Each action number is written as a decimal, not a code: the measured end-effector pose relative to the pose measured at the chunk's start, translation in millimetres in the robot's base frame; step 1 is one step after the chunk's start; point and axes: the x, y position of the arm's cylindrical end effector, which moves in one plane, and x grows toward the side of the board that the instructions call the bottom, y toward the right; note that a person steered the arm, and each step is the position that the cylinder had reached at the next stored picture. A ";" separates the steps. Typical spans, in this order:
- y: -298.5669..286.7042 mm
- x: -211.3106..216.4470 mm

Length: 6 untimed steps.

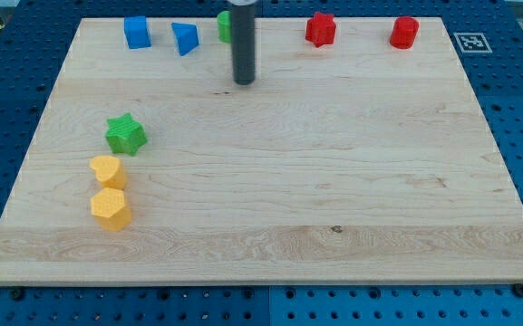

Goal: Point at the blue triangle

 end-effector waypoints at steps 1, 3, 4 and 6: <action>-19.8 -19.3; -53.4 -28.1; -77.3 -38.5; -83.5 -63.2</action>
